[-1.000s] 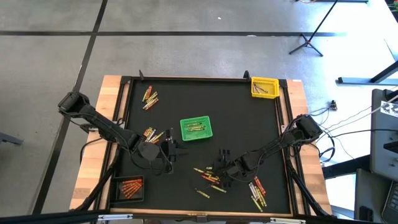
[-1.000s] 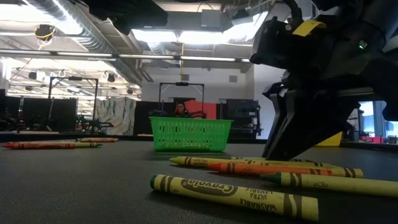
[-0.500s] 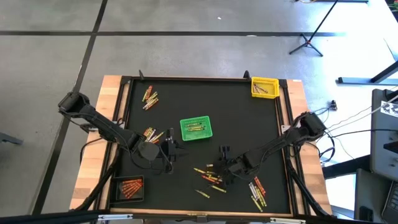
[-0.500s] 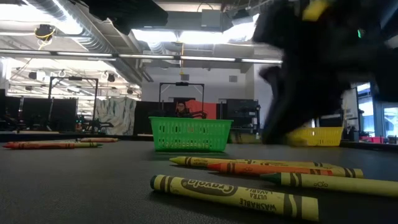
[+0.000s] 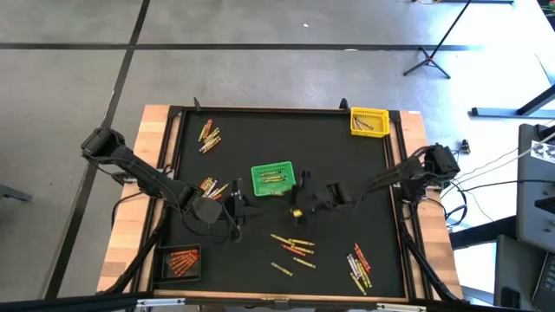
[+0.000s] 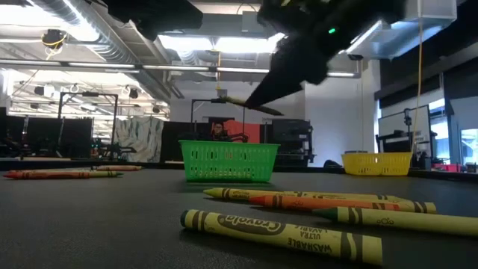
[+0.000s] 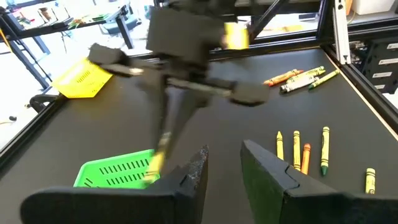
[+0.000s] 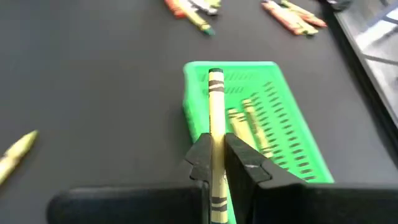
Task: Sort crayons
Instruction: Put the green crayon into the green bin
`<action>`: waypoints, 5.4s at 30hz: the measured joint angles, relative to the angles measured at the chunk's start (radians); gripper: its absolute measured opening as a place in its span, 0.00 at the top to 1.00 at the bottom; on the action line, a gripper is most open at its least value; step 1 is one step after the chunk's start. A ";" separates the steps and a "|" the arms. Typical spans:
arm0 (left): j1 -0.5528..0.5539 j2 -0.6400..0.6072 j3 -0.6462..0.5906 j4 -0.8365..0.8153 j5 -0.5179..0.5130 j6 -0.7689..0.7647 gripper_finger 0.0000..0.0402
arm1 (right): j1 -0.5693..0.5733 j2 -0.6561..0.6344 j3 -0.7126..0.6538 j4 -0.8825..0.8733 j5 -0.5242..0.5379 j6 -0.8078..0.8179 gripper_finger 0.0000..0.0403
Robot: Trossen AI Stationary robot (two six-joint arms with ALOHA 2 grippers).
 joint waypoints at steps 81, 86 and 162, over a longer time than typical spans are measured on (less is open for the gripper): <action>0.001 0.000 0.000 0.007 -0.003 -0.001 0.80 | 0.228 0.023 -0.010 -0.122 -0.249 0.214 0.70; 0.001 0.000 0.000 0.008 -0.003 -0.001 0.80 | 0.282 0.091 -0.011 -0.084 -0.249 0.216 0.70; 0.001 0.000 0.000 0.008 -0.003 -0.008 0.80 | 0.038 0.183 0.266 -0.399 0.011 -0.099 0.94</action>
